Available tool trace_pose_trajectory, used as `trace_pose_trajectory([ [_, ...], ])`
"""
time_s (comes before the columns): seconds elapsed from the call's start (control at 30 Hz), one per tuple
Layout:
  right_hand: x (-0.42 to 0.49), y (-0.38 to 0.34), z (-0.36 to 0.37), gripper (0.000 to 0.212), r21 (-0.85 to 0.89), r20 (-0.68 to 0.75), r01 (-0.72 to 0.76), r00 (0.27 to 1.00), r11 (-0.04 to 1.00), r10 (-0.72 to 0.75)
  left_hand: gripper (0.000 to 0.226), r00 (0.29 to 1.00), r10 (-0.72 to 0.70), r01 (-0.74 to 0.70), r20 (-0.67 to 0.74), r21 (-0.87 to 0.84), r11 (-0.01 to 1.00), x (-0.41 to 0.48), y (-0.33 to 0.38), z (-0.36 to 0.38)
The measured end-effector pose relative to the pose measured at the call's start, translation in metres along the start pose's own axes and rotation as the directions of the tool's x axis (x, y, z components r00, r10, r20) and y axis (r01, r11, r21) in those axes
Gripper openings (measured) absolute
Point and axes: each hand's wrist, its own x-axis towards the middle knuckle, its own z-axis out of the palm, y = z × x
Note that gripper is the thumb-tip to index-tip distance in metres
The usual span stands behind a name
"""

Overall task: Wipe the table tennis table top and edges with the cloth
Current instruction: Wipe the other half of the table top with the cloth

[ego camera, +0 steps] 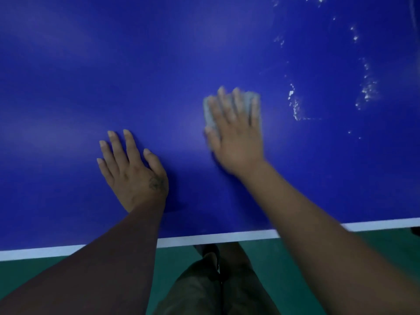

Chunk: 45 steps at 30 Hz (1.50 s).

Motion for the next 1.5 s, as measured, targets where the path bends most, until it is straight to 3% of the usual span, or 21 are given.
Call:
trace_pose_trajectory([
  [0.1, -0.090, -0.024, 0.012, 0.065, 0.063, 0.002, 0.082, 0.997, 0.995, -0.083, 0.062, 1.000, 0.002, -0.002, -0.015, -0.001, 1.000, -0.001, -0.001, 0.000],
  [0.23, -0.159, 0.012, 0.013, 0.067, 0.072, 0.037, -0.031, 0.999, 0.997, 0.028, 0.062, 1.000, 0.011, -0.011, -0.023, 0.003, 1.000, -0.001, -0.001, 0.001],
  [0.43, -0.071, 0.075, 0.000, 0.066, 0.007, 0.012, -0.174, 0.985, 0.985, 0.174, 0.062, 0.999, 0.015, -0.014, -0.043, 0.011, 1.000, -0.001, -0.003, 0.004],
  [0.6, -0.010, 0.089, -0.007, 0.067, 0.063, 0.049, -0.321, 0.947, 0.945, 0.318, 0.062, 0.999, 0.019, -0.019, -0.051, 0.000, 1.000, 0.000, -0.002, 0.003],
  [0.8, -0.097, 0.048, 0.004, 0.060, -0.011, -0.017, -0.125, 0.992, 0.992, 0.125, 0.063, 0.999, 0.019, -0.019, -0.033, -0.011, 1.000, 0.000, -0.002, 0.001],
  [0.93, -0.117, 0.033, 0.007, 0.061, 0.025, 0.027, -0.143, 0.990, 0.989, 0.142, 0.063, 0.999, 0.019, -0.019, -0.027, -0.002, 1.000, 0.001, -0.003, 0.003],
  [1.17, -0.013, 0.048, -0.004, 0.059, -0.005, 0.016, -0.124, 0.992, 0.992, 0.124, 0.065, 1.000, 0.006, -0.006, -0.017, 0.016, 1.000, 0.001, 0.000, 0.004],
  [1.33, 0.084, 0.053, -0.011, 0.061, 0.087, 0.083, -0.193, 0.979, 0.977, 0.186, 0.065, 1.000, 0.002, -0.002, -0.026, 0.012, 1.000, 0.000, 0.003, 0.001],
  [1.5, 0.044, 0.030, -0.006, 0.063, 0.072, 0.040, -0.215, 0.976, 0.974, 0.212, 0.065, 1.000, -0.011, 0.011, 0.007, 0.000, 1.000, 0.001, 0.008, -0.005],
])
